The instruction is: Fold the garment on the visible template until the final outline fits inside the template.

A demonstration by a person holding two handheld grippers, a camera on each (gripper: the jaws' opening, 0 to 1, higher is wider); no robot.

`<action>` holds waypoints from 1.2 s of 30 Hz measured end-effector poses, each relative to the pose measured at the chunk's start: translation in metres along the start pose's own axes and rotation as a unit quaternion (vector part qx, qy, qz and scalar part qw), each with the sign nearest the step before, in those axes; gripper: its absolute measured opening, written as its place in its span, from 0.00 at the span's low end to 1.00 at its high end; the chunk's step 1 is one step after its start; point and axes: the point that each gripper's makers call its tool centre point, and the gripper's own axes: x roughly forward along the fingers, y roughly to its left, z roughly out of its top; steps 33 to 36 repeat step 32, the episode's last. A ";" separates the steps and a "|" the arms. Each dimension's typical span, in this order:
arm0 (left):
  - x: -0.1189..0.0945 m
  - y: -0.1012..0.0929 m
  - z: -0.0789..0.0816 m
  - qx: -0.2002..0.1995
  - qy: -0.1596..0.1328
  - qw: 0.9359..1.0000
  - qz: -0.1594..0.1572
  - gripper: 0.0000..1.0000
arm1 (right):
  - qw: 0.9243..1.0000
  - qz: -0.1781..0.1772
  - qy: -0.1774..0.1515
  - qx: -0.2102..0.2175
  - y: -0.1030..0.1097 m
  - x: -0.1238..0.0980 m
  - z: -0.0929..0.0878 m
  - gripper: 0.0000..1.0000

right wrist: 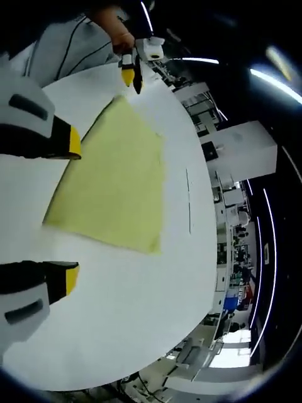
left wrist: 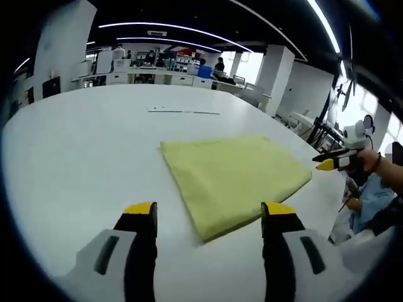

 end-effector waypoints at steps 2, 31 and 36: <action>-0.002 -0.004 0.003 0.006 0.002 1.000 -0.001 0.74 | 1.000 -0.001 -0.003 -0.005 0.004 -0.003 0.006 0.77; -0.041 -0.040 0.016 0.014 -0.001 1.000 -0.002 0.99 | 0.999 0.027 -0.030 -0.009 0.045 -0.064 0.024 1.00; -0.041 -0.041 0.015 0.016 0.001 1.000 -0.002 0.99 | 0.999 0.025 -0.030 -0.007 0.044 -0.064 0.022 1.00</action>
